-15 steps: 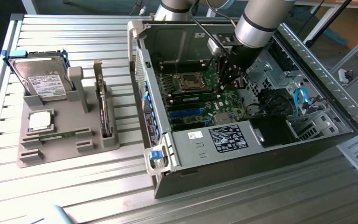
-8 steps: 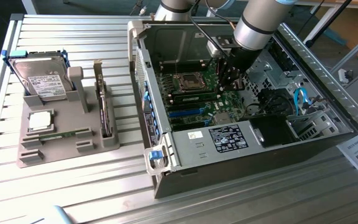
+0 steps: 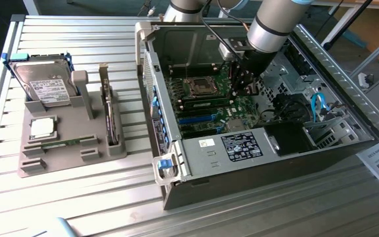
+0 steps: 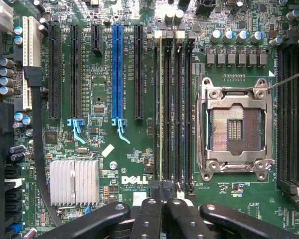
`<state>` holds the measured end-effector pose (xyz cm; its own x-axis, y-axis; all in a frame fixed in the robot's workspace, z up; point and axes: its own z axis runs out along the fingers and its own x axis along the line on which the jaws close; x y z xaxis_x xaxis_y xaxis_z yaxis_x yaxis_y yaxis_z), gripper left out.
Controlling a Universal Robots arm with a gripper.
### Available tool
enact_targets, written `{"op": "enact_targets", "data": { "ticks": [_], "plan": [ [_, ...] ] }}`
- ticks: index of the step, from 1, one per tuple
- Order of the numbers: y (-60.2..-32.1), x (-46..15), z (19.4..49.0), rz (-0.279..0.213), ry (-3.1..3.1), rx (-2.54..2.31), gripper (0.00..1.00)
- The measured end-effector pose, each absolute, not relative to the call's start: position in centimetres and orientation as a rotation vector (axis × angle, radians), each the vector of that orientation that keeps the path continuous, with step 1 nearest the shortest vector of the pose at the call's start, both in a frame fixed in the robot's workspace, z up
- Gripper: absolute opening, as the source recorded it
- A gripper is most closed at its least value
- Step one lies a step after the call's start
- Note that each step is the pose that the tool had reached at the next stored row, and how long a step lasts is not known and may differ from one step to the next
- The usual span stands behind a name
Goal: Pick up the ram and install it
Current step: 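Press down the ram until it locks into place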
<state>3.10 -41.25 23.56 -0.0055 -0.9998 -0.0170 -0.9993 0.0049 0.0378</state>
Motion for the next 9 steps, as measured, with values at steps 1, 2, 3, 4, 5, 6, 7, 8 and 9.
{"op": "enact_targets", "data": {
  "ticks": [1, 2, 3, 4, 5, 6, 7, 8, 9],
  "plan": [
    [-41.24, 3.1, 23.55, -0.061, -2.216, 2.205, 0.1],
    [-41.24, 3.1, 23.55, -0.061, -2.216, 2.205, 0.1],
    [-41.22, 3.1, 23.56, -0.061, -2.216, 2.205, 0.1],
    [-41.2, 3.1, 23.55, -0.061, -2.217, 2.205, 0.1],
    [-41.19, 3.1, 23.55, -0.061, -2.217, 2.205, 0.1],
    [-41.18, 3.1, 23.55, -0.061, -2.216, 2.205, 0.1],
    [-41.18, 3.1, 23.55, -0.061, -2.216, 2.205, 0.1],
    [-41.18, 3.1, 23.56, -0.061, -2.216, 2.205, 0.1],
    [-41.18, 3.1, 23.55, -0.061, -2.216, 2.205, 0.1]
  ]
}}
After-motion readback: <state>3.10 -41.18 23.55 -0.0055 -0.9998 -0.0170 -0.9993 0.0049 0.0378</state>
